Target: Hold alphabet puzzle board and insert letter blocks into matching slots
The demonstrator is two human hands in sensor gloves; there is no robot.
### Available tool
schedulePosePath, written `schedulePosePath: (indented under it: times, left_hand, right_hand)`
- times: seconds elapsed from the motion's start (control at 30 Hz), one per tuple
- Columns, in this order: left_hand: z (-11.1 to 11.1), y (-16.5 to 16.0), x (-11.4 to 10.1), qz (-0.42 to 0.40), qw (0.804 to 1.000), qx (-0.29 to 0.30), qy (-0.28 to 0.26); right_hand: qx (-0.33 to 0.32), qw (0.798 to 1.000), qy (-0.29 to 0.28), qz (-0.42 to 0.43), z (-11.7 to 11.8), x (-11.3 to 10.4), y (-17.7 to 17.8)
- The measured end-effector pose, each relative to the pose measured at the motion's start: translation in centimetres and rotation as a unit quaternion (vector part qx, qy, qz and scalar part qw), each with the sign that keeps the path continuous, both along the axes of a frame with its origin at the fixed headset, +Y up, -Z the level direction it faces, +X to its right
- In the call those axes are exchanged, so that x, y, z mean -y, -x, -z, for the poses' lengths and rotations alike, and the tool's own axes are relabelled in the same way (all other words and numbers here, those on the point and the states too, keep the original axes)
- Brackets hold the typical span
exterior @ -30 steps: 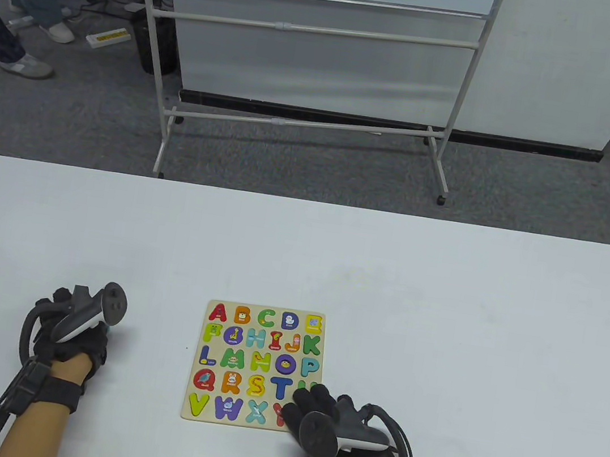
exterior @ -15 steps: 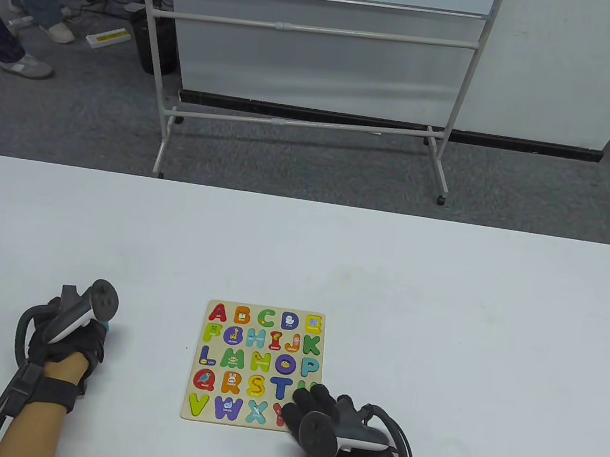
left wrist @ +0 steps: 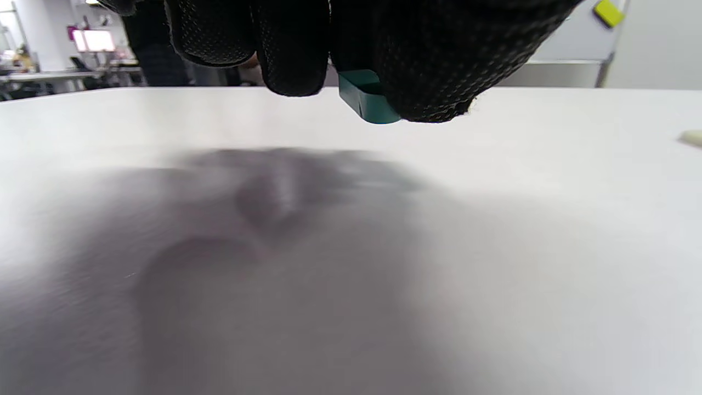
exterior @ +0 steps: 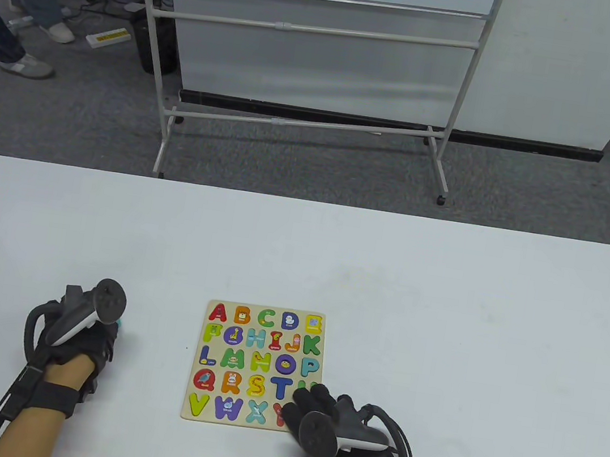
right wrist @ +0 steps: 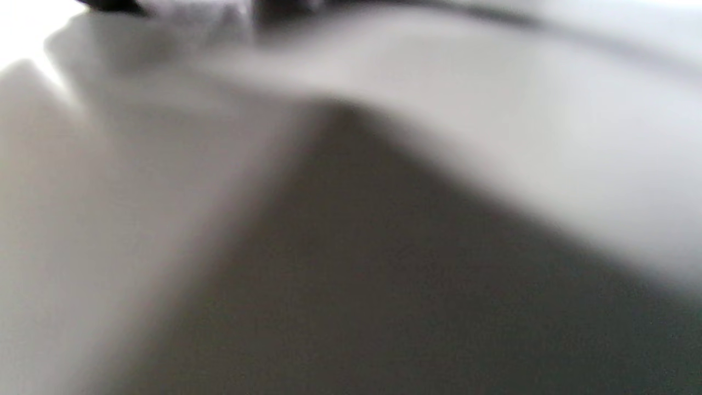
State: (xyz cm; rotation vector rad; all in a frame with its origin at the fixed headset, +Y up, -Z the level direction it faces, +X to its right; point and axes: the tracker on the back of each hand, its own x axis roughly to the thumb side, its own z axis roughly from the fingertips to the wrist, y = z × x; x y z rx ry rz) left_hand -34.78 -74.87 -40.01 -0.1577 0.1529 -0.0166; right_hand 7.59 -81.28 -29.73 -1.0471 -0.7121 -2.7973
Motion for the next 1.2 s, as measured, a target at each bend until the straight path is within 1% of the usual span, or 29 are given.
schedulePosePath:
  times: [0.13, 0.2, 0.5, 0.7, 0.93, 1.2]
  left_hand:
    - [0.4, -2.3, -0.8, -0.014, 1.0, 0.027, -0.008]
    - [0.6, -4.1, -1.2, -0.015, 0.999, 0.038, -0.011]
    - [1.1, -10.7, -1.8, -0.041, 0.994, 0.104, -0.012]
    - [0.9, -13.3, -1.4, -0.04, 0.99, 0.136, -0.008]
    - [1.0, -15.6, -0.8, -0.044, 0.988, 0.15, 0.0]
    - [1.5, -19.0, 0.2, -0.046, 0.983, 0.178, 0.014]
  right_hand:
    - [0.0, 1.0, 0.0, 0.0, 0.0, 0.0, 0.0]
    - [0.0, 1.0, 0.0, 0.0, 0.0, 0.0, 0.0]
    - [0.0, 1.0, 0.001, 0.001, 0.0, 0.0, 0.0]
    - [0.0, 1.0, 0.001, 0.001, 0.0, -0.1, 0.0]
    - [0.0, 1.0, 0.001, 0.001, 0.0, -0.1, 0.0]
    - [0.003, 1.0, 0.0, 0.002, 0.0, -0.1, 0.1]
